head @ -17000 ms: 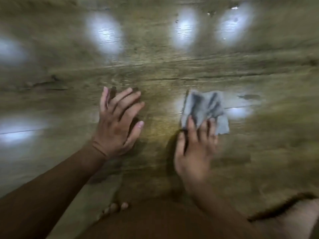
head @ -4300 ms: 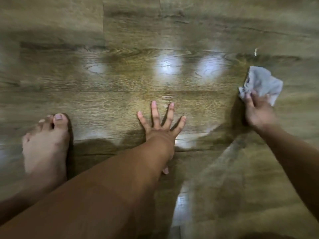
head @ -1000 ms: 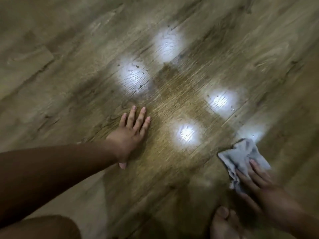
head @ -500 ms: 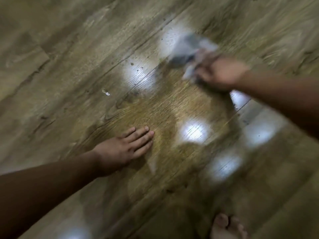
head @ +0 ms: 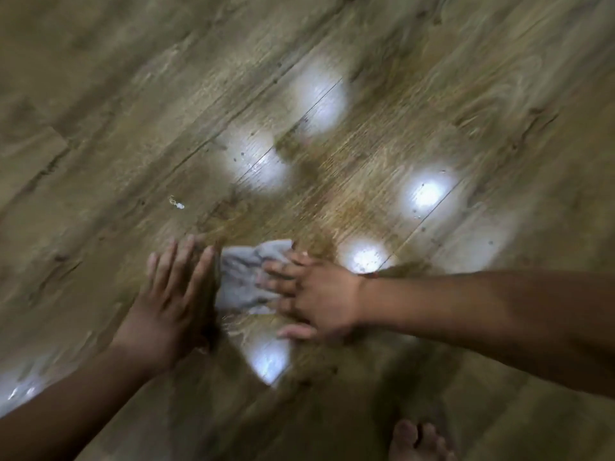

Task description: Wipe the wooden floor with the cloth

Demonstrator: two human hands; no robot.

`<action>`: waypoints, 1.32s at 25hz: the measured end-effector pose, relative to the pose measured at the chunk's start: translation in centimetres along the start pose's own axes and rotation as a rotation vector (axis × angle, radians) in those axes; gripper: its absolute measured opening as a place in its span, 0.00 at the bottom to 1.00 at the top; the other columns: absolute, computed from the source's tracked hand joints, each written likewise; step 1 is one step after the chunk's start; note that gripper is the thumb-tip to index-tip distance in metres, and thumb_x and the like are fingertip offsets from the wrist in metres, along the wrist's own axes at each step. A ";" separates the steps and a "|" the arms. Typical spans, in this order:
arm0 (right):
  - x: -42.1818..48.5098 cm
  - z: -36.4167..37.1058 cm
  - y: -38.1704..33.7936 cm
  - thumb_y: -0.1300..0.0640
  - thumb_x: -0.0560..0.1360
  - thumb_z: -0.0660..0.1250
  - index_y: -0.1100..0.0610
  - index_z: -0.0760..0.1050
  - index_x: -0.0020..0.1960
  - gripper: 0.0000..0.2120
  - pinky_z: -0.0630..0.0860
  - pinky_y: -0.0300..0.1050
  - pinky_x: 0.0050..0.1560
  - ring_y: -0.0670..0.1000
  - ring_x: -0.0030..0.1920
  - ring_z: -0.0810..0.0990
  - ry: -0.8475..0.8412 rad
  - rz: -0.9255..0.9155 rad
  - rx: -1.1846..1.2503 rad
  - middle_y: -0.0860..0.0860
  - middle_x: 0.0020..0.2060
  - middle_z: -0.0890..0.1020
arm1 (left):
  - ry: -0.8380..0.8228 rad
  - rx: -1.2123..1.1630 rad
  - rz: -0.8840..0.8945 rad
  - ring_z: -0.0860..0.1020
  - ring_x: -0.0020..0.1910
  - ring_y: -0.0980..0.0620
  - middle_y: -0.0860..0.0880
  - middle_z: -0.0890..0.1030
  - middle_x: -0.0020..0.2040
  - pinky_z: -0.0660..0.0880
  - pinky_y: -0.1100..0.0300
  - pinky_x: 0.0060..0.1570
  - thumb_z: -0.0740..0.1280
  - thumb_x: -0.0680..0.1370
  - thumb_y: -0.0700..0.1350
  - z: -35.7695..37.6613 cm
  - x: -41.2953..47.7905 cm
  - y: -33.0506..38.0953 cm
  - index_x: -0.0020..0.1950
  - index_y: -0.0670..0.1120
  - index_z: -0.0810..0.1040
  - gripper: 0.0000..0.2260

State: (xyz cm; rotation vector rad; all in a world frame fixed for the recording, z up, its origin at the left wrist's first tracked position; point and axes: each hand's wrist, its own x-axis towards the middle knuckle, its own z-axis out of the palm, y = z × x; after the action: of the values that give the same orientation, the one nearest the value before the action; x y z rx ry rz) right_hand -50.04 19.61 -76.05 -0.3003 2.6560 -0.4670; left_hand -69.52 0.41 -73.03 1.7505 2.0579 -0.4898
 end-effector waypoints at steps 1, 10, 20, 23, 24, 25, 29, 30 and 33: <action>-1.1 0.1 0.9 0.36 0.79 0.41 0.52 0.76 0.68 0.35 0.64 0.55 0.72 0.58 0.72 0.70 0.038 -0.027 0.087 0.54 0.70 0.74 | -0.008 0.002 0.006 0.55 0.77 0.27 0.32 0.55 0.79 0.56 0.30 0.70 0.84 0.47 0.62 -0.3 -0.1 -0.1 0.82 0.43 0.45 0.74; -13.9 -3.6 23.2 0.44 0.82 0.49 0.59 0.74 0.67 0.26 0.65 0.52 0.67 0.66 0.68 0.69 0.523 1.107 0.156 0.70 0.64 0.73 | -0.103 0.109 0.152 0.31 0.77 0.33 0.41 0.24 0.76 0.43 0.36 0.77 0.68 0.69 0.70 -8.9 11.6 9.0 0.70 0.46 0.16 0.63; -10.0 6.8 -0.2 0.45 0.81 0.54 0.56 0.82 0.56 0.22 0.74 0.49 0.65 0.57 0.63 0.80 0.464 0.210 0.260 0.57 0.59 0.83 | -0.418 0.042 0.097 0.22 0.70 0.30 0.39 0.19 0.72 0.41 0.31 0.74 0.74 0.62 0.71 -7.6 14.0 9.9 0.73 0.42 0.21 0.71; -14.8 3.3 10.7 0.37 0.81 0.39 0.51 0.83 0.51 0.35 0.78 0.48 0.54 0.57 0.51 0.83 0.575 0.770 0.022 0.57 0.51 0.84 | -0.413 0.014 0.043 0.21 0.70 0.31 0.42 0.17 0.70 0.39 0.32 0.74 0.74 0.56 0.74 -7.6 14.2 10.1 0.72 0.44 0.19 0.75; -17.4 2.1 14.2 0.35 0.80 0.39 0.48 0.80 0.57 0.34 0.77 0.52 0.57 0.59 0.57 0.80 0.529 0.936 0.030 0.58 0.58 0.81 | -0.422 0.020 0.030 0.22 0.70 0.31 0.42 0.16 0.70 0.40 0.32 0.74 0.74 0.56 0.74 -7.6 14.1 10.2 0.72 0.43 0.19 0.75; -20.1 1.2 17.3 0.35 0.80 0.41 0.47 0.77 0.62 0.30 0.75 0.56 0.61 0.62 0.62 0.76 0.488 1.110 0.102 0.59 0.64 0.76 | -0.427 0.038 0.024 0.22 0.70 0.30 0.41 0.16 0.70 0.41 0.32 0.74 0.74 0.55 0.74 -7.5 14.2 10.3 0.72 0.43 0.19 0.76; -22.2 1.0 19.1 0.39 0.81 0.47 0.53 0.71 0.71 0.28 0.63 0.57 0.71 0.65 0.74 0.63 0.515 1.354 0.276 0.66 0.69 0.70 | -0.452 0.077 0.000 0.23 0.71 0.29 0.39 0.16 0.70 0.43 0.31 0.75 0.75 0.56 0.73 -7.7 14.4 10.8 0.71 0.41 0.19 0.76; -21.0 1.8 17.0 0.38 0.80 0.47 0.53 0.71 0.71 0.29 0.63 0.56 0.70 0.65 0.73 0.63 0.524 1.294 0.265 0.66 0.68 0.71 | -0.452 0.065 0.001 0.23 0.71 0.29 0.40 0.16 0.69 0.43 0.31 0.74 0.76 0.55 0.73 -7.6 14.4 10.7 0.71 0.41 0.18 0.76; -17.1 6.3 3.0 0.39 0.80 0.50 0.52 0.75 0.68 0.27 0.68 0.57 0.69 0.62 0.71 0.69 0.483 0.988 0.264 0.61 0.68 0.75 | -0.464 0.018 -0.004 0.22 0.70 0.29 0.41 0.14 0.68 0.42 0.30 0.73 0.76 0.55 0.72 -7.9 14.5 10.8 0.69 0.43 0.16 0.77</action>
State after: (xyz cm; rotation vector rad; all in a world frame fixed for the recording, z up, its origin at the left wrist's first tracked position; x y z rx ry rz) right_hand -32.50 25.43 -76.24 1.2815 2.6932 -0.5685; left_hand -61.48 18.37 -73.68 1.4689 1.7310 -0.8301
